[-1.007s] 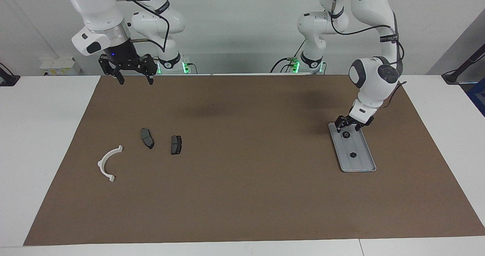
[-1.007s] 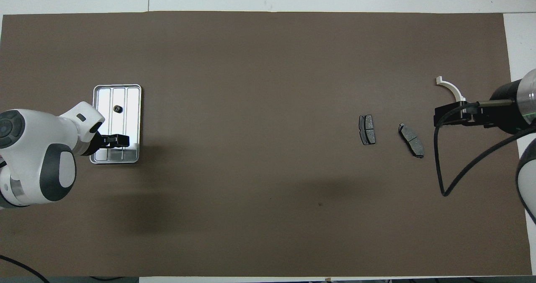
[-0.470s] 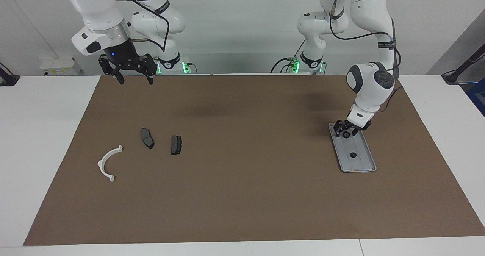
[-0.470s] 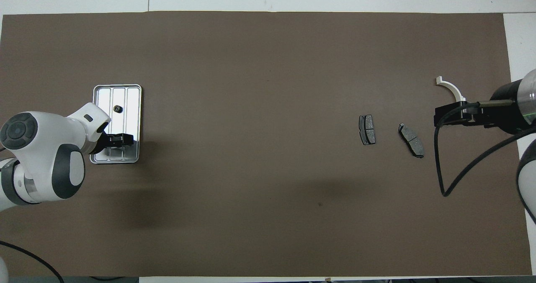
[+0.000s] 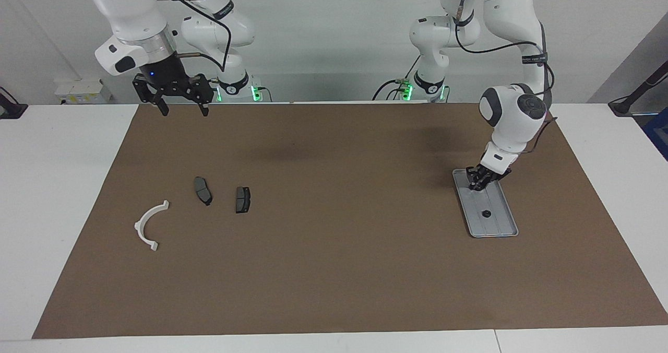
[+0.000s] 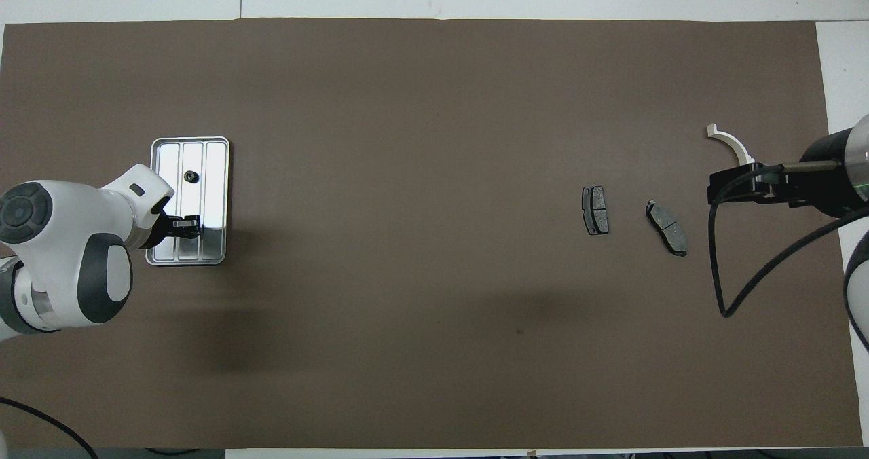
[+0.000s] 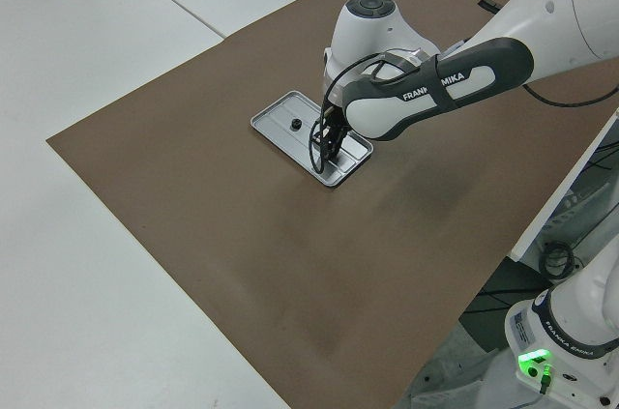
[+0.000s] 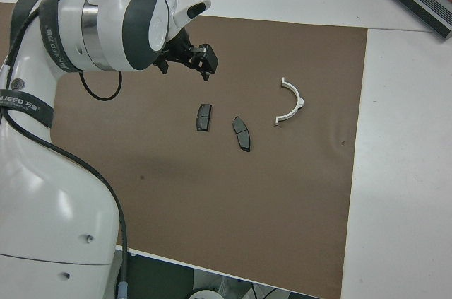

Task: Place bearing gear from tray to pile

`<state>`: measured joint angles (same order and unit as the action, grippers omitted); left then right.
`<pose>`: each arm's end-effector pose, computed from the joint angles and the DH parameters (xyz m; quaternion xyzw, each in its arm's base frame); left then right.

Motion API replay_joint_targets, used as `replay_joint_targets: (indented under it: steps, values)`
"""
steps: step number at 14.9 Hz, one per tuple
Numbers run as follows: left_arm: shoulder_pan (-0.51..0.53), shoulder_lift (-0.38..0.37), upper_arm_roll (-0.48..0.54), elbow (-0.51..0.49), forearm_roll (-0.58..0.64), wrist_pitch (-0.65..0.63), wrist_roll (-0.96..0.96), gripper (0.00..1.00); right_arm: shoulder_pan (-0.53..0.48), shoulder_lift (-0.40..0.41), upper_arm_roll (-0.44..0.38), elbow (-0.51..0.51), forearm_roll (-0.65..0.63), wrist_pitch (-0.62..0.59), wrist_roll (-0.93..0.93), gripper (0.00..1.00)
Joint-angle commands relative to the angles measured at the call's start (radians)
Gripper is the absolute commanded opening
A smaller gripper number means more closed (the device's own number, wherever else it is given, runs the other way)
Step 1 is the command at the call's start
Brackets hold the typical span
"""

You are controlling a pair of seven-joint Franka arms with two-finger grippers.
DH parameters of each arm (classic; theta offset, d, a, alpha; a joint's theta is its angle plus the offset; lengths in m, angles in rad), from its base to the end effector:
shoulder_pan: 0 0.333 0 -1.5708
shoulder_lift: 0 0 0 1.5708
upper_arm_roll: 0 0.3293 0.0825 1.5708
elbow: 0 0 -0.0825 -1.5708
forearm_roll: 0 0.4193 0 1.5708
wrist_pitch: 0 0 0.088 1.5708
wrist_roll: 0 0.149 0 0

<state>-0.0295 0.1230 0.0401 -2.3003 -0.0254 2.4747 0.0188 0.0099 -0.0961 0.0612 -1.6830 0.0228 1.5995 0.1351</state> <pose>0.5559 0.0056 0.2441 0.9996 0.0055 0.0258 0.0053 0.5593 0.0446 0.5965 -0.9994 0.0324 -0.0053 0.0091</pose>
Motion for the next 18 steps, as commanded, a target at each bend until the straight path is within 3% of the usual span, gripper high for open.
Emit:
replay_joint_targets:
  steps: [1, 4, 11, 14, 18]
  values:
    - [0.006, 0.011, -0.006, 0.086, -0.007, -0.104, 0.01, 0.0, -0.005, -0.027, 0.006, -0.026, 0.022, 0.011, 0.011, 1.0]
    - [-0.041, -0.002, -0.014, 0.166, -0.007, -0.218, -0.095, 0.0, -0.007, -0.024, 0.006, -0.044, 0.022, 0.035, 0.008, 1.0]
    - [-0.458, 0.006, -0.016, 0.165, 0.125, -0.208, -0.825, 0.0, 0.01, -0.014, 0.016, -0.191, 0.022, 0.215, 0.021, 1.0]
    - [-0.568, 0.058, -0.016, 0.17, 0.125, -0.153, -1.008, 0.0, 0.062, 0.048, 0.016, -0.211, 0.022, 0.318, 0.119, 1.0]
    - [-0.618, 0.133, -0.017, 0.2, 0.125, -0.045, -1.129, 0.0, 0.105, 0.159, 0.016, -0.211, 0.022, 0.443, 0.212, 1.0]
